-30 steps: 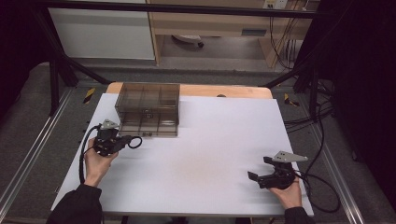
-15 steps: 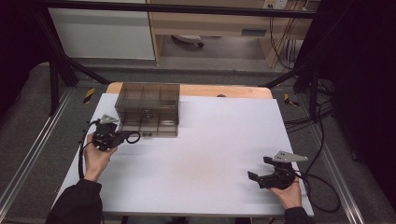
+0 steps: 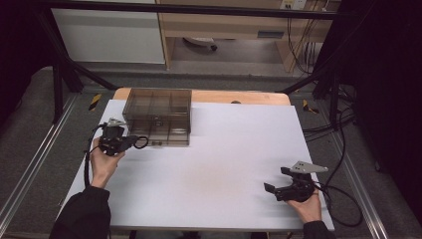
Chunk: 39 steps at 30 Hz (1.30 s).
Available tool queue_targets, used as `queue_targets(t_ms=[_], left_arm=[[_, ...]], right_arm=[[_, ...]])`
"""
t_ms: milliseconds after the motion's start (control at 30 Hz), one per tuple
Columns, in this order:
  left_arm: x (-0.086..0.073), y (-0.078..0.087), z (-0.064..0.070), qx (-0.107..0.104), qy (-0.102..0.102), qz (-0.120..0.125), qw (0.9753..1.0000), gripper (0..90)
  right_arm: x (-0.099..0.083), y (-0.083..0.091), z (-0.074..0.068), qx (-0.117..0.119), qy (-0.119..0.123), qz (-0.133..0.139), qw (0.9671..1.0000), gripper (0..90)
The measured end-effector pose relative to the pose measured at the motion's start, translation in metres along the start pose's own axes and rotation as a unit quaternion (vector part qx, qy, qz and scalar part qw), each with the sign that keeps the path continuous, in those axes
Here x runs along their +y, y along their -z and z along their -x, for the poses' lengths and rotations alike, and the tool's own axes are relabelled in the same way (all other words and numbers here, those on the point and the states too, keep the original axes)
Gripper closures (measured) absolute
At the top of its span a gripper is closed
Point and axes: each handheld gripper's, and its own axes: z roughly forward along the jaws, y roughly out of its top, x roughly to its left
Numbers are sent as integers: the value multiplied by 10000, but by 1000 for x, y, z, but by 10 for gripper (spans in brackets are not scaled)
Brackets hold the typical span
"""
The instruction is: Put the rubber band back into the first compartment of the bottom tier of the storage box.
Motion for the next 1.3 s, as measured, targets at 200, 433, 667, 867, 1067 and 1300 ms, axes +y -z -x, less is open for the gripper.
queue_targets(t_ms=[200, 433, 667, 867, 1067, 1300], left_arm=[[4, -3, -2, 49, 6, -14, 10000, 871], [7, -8, -7, 100, 89, -18, 9999, 871], [7, -14, -9, 157, 156, -24, 9998, 871], [10, -18, -11, 205, 156, -55, 9997, 871], [12, -23, -16, 248, 220, -82, 9994, 871], [13, -29, -17, 322, 259, -93, 9991, 871]], right_arm=[[0, 0, 0, 2, -7, -10, 10000, 8], [0, 0, 0, 8, 2, -2, 10000, 8], [0, 0, 0, 5, 12, -21, 10000, 8], [0, 0, 0, 12, 15, -20, 10000, 8], [0, 0, 0, 14, 22, -19, 10000, 8], [0, -1, 0, 15, 9, -20, 10000, 8]])
